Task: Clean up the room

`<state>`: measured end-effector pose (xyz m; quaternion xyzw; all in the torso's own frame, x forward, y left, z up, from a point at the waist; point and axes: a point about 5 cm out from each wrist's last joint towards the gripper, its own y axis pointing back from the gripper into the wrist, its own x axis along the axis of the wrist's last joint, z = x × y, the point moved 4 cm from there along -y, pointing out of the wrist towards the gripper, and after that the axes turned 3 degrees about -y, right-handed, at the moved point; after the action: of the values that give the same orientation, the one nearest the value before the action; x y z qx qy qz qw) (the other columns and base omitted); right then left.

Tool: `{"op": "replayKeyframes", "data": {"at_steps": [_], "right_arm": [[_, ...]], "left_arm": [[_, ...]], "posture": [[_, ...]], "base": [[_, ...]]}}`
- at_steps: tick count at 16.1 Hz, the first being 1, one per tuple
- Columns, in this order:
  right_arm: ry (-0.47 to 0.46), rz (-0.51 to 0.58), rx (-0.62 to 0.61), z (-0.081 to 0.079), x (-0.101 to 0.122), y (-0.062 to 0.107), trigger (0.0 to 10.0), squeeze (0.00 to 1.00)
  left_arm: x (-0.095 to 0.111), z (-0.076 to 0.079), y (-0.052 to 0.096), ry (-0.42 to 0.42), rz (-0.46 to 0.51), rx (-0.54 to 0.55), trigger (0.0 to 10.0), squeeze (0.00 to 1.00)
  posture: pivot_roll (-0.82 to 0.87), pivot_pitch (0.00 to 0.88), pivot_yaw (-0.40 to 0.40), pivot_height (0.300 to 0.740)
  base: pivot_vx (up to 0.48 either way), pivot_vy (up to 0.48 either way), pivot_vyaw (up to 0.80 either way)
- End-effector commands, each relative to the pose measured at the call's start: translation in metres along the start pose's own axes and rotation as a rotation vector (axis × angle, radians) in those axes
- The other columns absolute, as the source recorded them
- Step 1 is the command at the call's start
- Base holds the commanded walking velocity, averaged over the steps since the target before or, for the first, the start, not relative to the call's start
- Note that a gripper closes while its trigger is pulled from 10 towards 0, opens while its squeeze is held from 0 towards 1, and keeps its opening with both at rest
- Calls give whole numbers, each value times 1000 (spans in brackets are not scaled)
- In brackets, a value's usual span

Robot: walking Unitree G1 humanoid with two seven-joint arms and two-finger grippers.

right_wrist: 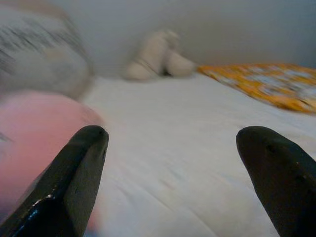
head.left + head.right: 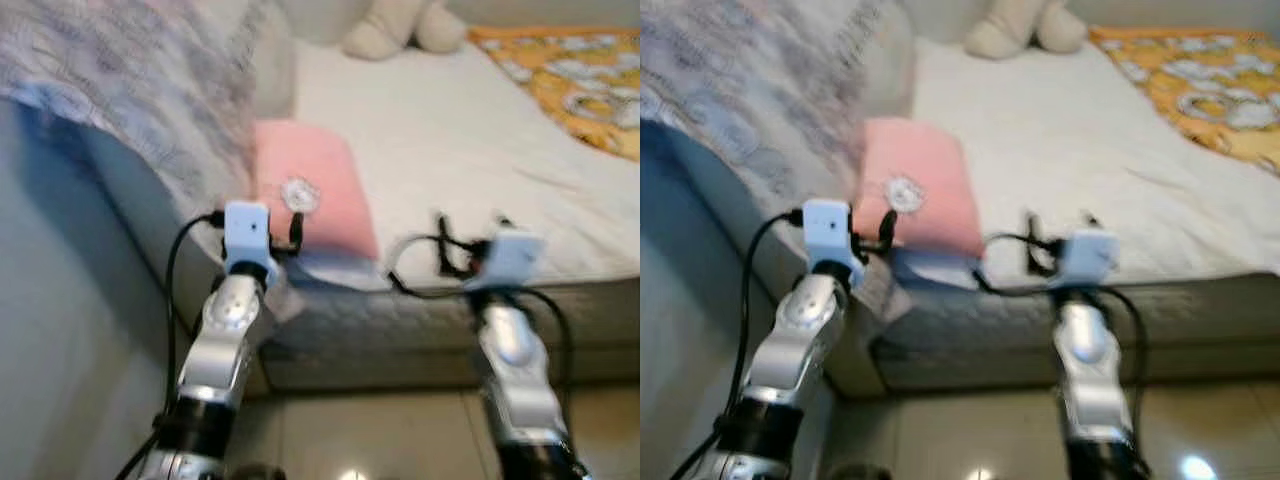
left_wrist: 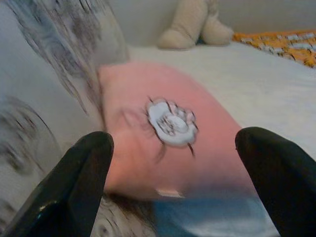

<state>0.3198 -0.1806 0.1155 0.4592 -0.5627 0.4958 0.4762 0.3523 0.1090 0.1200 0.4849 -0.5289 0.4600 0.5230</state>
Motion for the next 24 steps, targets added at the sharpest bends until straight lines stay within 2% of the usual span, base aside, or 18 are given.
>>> {"op": "replayKeyframes", "data": {"at_steps": [1, 2, 4, 7, 10, 11, 12, 15, 17, 20, 24], "right_arm": [[-21, -21, 23, -7, -4, 3, 10000, 0], [-18, -28, 38, -10, -6, 3, 10000, 0], [-6, -23, 73, -17, -5, 0, 10000, 0], [2, -44, 68, -10, -11, 0, 10000, 0], [14, -61, 64, -4, -17, 4, 10000, 0], [19, -72, 62, -2, -21, 4, 10000, 0], [25, -75, 66, -3, -22, 3, 10000, 0], [36, -89, 80, -6, -26, 1, 10000, 0], [42, -97, 70, -2, -30, 2, 10000, 0], [44, -84, 90, -8, -28, -3, 10000, 0], [39, -77, 94, -10, -27, -8, 10000, 0]], "left_arm": [[-6, -6, 4, 4, -26, 18, 10000, 157], [-4, 3, 3, 8, -17, 4, 10000, 161], [-2, 7, -1, 12, -9, -1, 10000, 133], [-9, -3, -5, 39, -43, 64, 10000, 118], [-23, -17, -3, 41, -94, 120, 10000, 129], [-24, -11, -12, 42, -103, 128, 10000, 78], [-24, -5, -18, 2, -113, 106, 10000, 0], [-22, -11, -16, -33, -95, 97, 10000, 0], [-20, -8, -16, -20, -70, 62, 10000, 0], [-18, 1, -21, -41, -60, 47, 10000, 0], [-15, 6, -22, -40, -49, 21, 10000, 0]], "posture": [[-102, 0, 52, 740], [-103, 0, 53, 740], [-105, 0, 48, 740], [-101, 0, 47, 740], [-96, 0, 48, 740], [-94, 0, 52, 740], [-94, 0, 52, 740], [-91, 0, 56, 740], [-91, 0, 54, 740], [-94, 0, 54, 740], [-96, 0, 61, 740]], "base": [[0, -450, 0], [0, -450, 0], [0, -448, 0], [0, -440, 0], [0, -429, 0], [266, -398, 0], [285, -382, 0], [0, 0, 0], [167, -171, 0], [339, -336, 0], [310, -362, 0]]}}
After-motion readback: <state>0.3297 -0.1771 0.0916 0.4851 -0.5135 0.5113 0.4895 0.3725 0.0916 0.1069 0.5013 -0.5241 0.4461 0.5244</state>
